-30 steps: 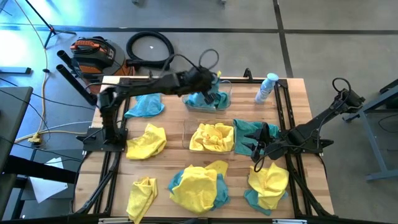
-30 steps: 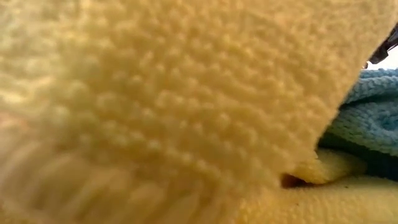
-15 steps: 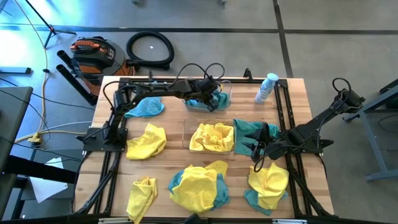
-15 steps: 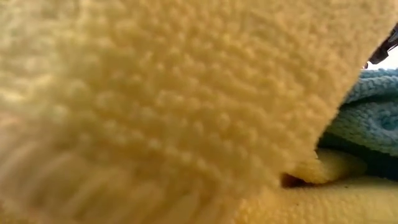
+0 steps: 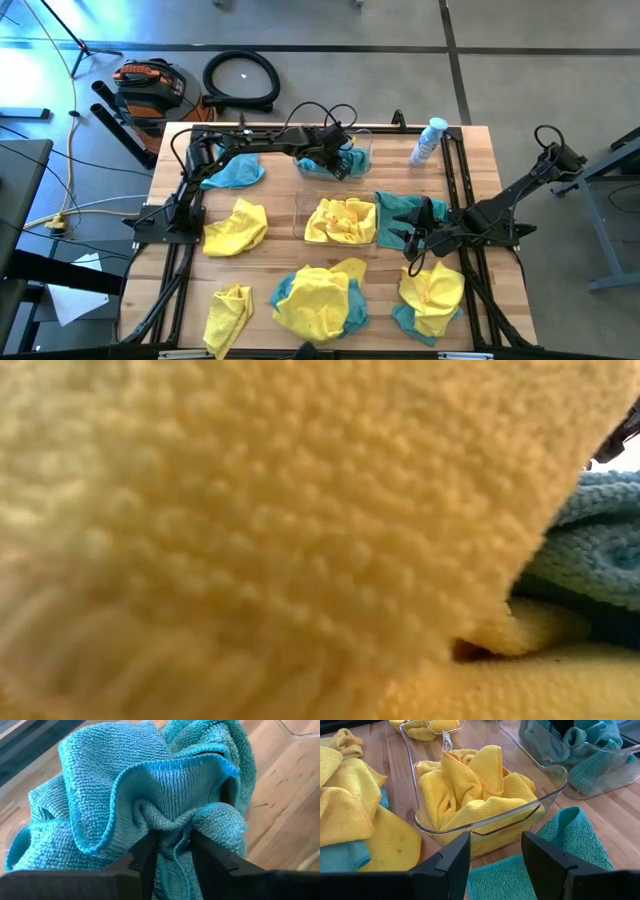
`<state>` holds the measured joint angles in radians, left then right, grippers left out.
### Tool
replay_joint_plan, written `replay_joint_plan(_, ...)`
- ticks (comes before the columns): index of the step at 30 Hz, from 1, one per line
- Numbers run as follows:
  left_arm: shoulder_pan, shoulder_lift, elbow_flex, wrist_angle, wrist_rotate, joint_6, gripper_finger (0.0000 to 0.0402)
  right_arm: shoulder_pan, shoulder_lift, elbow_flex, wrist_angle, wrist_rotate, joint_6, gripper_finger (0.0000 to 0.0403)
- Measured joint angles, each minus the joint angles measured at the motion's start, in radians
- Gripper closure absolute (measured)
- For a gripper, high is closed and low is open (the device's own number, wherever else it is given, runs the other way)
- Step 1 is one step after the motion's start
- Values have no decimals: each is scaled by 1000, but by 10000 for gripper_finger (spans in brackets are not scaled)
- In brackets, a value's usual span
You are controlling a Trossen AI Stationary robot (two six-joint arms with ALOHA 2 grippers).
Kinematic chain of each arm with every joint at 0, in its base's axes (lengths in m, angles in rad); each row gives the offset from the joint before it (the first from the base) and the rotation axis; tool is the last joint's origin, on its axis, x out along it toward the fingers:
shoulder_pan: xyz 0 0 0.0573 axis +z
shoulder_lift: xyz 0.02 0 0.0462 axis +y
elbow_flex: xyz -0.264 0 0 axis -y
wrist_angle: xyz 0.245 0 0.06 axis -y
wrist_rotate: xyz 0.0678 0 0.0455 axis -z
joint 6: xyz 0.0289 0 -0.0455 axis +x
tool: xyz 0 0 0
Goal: Sort microfiber towel by color & place in baskets
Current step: Put the blue towel into the top transparent bin, then put the yellow towel into the bottom transparent bin
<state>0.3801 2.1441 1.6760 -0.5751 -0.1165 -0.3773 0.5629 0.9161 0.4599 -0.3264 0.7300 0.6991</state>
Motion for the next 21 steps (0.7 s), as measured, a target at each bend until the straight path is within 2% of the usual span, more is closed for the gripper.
replay_joint_plan(6,0,-23,-1,-5,-5,-34,284,0,0,0,0,0,0,232)
replay_joint_plan(14,0,-136,-1,-21,-13,-40,284,0,0,0,0,0,0,232)
replay_joint_plan(21,-2,-229,-1,-125,-74,-7,284,0,0,0,-2,1,0,232)
